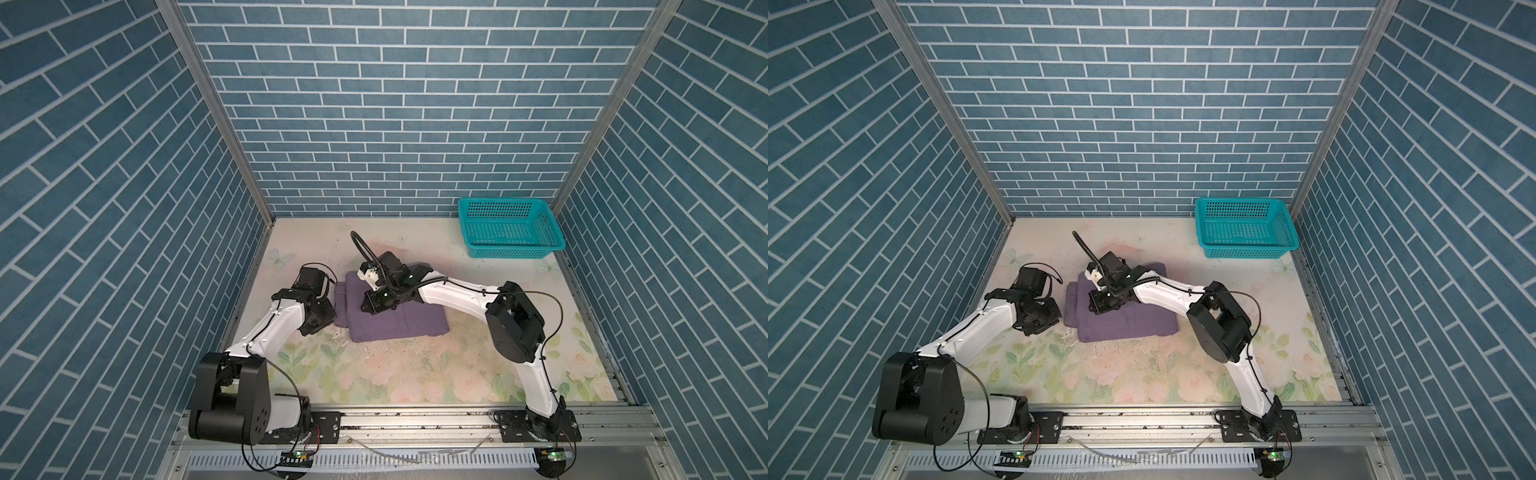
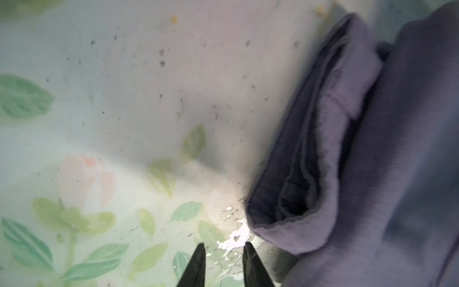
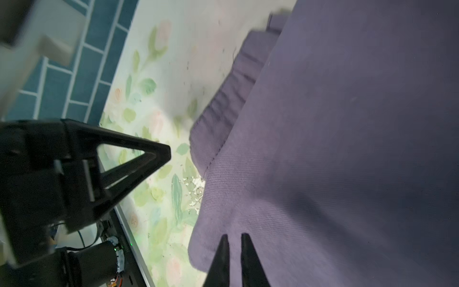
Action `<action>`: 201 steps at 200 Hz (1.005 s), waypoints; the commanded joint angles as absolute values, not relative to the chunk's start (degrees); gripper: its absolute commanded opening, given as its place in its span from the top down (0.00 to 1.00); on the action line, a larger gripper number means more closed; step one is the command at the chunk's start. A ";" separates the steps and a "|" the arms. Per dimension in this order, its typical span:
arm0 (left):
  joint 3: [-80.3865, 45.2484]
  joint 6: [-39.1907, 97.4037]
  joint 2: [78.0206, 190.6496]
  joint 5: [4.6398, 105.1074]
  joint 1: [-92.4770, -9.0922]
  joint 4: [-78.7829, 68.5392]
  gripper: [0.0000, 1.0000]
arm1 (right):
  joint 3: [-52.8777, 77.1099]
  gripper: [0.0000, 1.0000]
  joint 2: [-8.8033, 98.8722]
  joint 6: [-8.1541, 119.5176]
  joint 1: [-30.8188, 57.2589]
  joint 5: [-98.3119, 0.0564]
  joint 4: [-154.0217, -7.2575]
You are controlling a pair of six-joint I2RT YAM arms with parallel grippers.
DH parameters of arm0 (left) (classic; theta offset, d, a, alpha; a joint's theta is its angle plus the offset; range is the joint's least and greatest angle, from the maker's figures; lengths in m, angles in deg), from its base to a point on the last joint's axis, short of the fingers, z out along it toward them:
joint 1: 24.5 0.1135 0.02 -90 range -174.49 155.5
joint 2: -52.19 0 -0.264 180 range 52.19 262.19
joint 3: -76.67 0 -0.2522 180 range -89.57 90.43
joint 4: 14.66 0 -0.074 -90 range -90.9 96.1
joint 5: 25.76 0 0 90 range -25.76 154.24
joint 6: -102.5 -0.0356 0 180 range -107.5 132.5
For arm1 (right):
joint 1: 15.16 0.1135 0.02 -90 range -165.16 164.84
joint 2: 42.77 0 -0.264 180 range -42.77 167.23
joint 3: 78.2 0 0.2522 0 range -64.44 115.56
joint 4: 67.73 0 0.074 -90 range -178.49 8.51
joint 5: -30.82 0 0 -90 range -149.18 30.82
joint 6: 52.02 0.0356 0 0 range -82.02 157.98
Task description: Fold and stack the trousers
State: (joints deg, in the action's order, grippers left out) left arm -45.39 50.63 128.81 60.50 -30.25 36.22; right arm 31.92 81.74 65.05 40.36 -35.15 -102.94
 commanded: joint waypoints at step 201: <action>-54.02 59.97 134.84 50.05 -32.76 7.84 1.00 | 36.07 0.89 87.79 62.70 39.60 -34.20 -107.42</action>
